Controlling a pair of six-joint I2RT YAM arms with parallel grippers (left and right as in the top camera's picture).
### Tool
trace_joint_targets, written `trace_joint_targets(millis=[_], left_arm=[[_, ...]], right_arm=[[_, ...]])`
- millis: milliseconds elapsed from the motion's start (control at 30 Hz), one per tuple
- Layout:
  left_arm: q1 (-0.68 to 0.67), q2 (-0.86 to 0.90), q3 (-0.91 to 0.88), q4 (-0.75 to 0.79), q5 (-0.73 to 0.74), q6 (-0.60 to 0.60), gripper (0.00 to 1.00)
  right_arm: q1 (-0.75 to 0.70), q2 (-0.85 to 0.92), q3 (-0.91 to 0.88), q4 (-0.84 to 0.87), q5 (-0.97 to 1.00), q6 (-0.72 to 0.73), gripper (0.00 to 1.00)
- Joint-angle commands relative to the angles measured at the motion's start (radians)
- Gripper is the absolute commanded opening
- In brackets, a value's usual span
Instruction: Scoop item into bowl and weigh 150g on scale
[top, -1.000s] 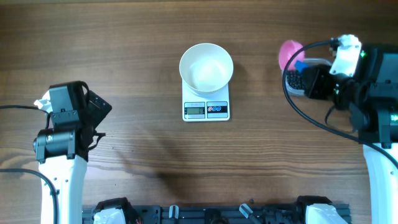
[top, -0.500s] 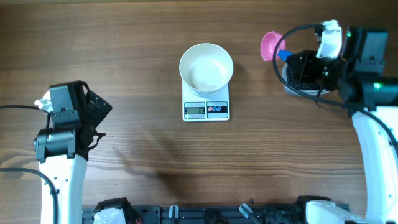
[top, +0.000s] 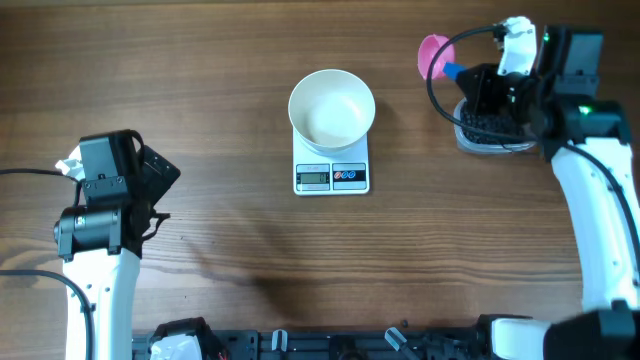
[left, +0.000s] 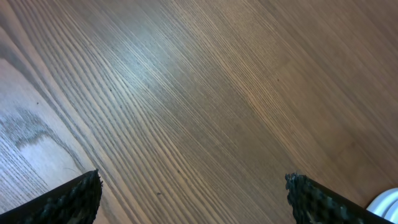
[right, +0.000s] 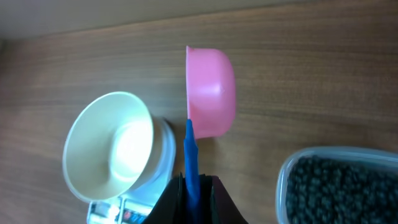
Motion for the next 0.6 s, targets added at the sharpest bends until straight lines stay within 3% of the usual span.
trace_joint_targets(millis=[0, 133, 400, 567], left_arm=[[0.005, 0.003, -0.003, 0.0, -0.013, 0.007, 1.0], [0.005, 0.003, -0.003, 0.0, -0.013, 0.007, 1.0], [0.005, 0.003, -0.003, 0.0, -0.013, 0.007, 1.0], [0.005, 0.003, -0.003, 0.0, -0.013, 0.007, 1.0]], right_arm=[[0.004, 0.065, 0.021, 0.076, -0.015, 0.016, 0.04], [0.005, 0.102, 0.021, 0.188, -0.017, 0.053, 0.04], [0.004, 0.124, 0.021, 0.227, -0.009, 0.048, 0.04], [0.004, 0.122, 0.022, 0.315, -0.009, 0.155, 0.04]])
